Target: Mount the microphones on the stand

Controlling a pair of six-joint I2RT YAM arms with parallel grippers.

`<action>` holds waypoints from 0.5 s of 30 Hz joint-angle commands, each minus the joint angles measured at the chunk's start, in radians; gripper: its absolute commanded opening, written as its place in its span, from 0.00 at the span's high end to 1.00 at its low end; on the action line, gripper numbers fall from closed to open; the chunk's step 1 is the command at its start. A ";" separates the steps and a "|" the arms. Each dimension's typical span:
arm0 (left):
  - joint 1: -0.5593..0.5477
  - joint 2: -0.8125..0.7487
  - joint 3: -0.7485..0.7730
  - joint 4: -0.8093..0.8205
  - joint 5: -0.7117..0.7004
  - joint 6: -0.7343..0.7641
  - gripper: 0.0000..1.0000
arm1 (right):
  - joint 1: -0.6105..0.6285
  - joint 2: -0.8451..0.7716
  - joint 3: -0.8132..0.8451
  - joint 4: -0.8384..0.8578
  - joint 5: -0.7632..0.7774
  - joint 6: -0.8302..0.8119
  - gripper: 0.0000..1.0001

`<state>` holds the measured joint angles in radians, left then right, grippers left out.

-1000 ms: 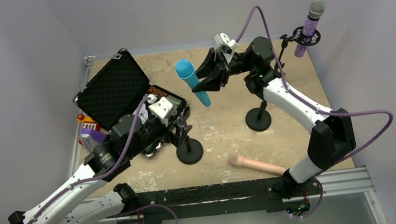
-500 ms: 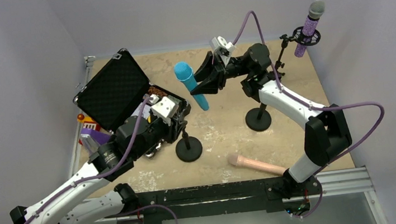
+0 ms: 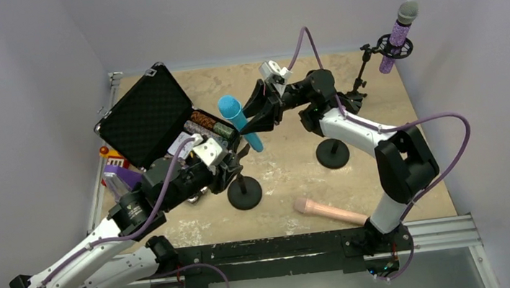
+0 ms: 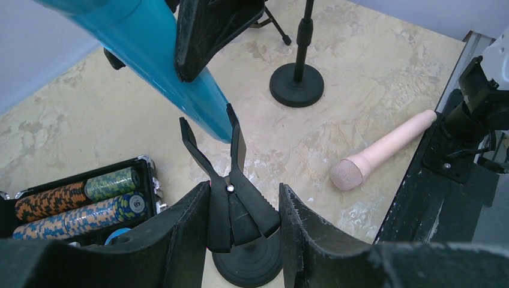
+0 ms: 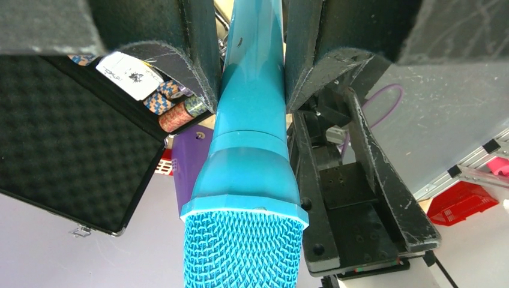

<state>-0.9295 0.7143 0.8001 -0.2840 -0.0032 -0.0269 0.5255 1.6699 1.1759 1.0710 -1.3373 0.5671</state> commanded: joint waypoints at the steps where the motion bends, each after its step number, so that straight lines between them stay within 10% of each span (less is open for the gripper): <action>1: 0.009 -0.005 -0.018 0.004 0.039 0.005 1.00 | 0.006 0.003 0.037 0.169 -0.011 0.069 1.00; 15: 0.015 0.027 -0.010 0.059 -0.034 -0.084 1.00 | 0.088 -0.026 -0.094 0.431 -0.010 0.228 1.00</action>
<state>-0.9203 0.7395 0.7944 -0.2489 0.0116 -0.0444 0.5602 1.6760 1.1038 1.3640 -1.3392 0.7132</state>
